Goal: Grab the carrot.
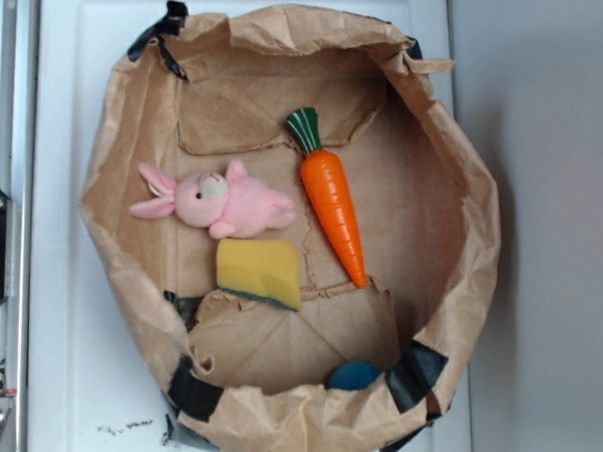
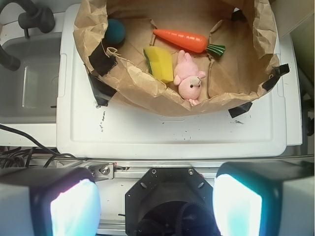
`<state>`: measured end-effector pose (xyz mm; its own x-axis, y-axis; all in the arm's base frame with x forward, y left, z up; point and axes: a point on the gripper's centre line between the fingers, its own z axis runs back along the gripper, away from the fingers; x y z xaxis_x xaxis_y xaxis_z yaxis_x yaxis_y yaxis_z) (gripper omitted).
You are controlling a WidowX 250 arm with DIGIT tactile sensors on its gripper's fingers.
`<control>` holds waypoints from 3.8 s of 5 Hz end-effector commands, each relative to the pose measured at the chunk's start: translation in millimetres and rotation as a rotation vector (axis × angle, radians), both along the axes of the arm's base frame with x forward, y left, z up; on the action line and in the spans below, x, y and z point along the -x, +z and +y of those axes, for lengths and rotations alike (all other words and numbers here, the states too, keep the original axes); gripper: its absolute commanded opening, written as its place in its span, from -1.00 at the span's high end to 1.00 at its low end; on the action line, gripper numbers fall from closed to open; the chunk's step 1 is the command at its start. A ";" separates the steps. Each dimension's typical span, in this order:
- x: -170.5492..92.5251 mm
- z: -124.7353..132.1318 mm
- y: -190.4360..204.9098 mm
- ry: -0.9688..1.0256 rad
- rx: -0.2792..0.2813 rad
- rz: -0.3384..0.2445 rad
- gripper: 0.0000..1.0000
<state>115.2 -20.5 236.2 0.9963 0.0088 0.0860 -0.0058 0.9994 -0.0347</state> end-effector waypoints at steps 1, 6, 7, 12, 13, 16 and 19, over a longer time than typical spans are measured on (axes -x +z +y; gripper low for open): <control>0.0 0.0 0.0 0.000 0.000 0.000 -1.00; -64.8 6.8 -13.7 0.652 0.149 -0.144 -1.00; -64.8 6.8 -13.7 0.652 0.149 -0.144 -1.00; -164.4 37.8 -111.5 0.997 0.056 -0.157 -1.00; -176.9 41.9 -129.9 0.996 0.041 -0.154 -1.00; -178.6 61.5 -130.8 1.077 0.132 -0.171 -1.00; -183.2 52.0 -165.4 1.058 0.119 -0.237 -1.00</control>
<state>291.2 27.8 56.0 0.4377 0.8784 0.1921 -0.8607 0.4711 -0.1930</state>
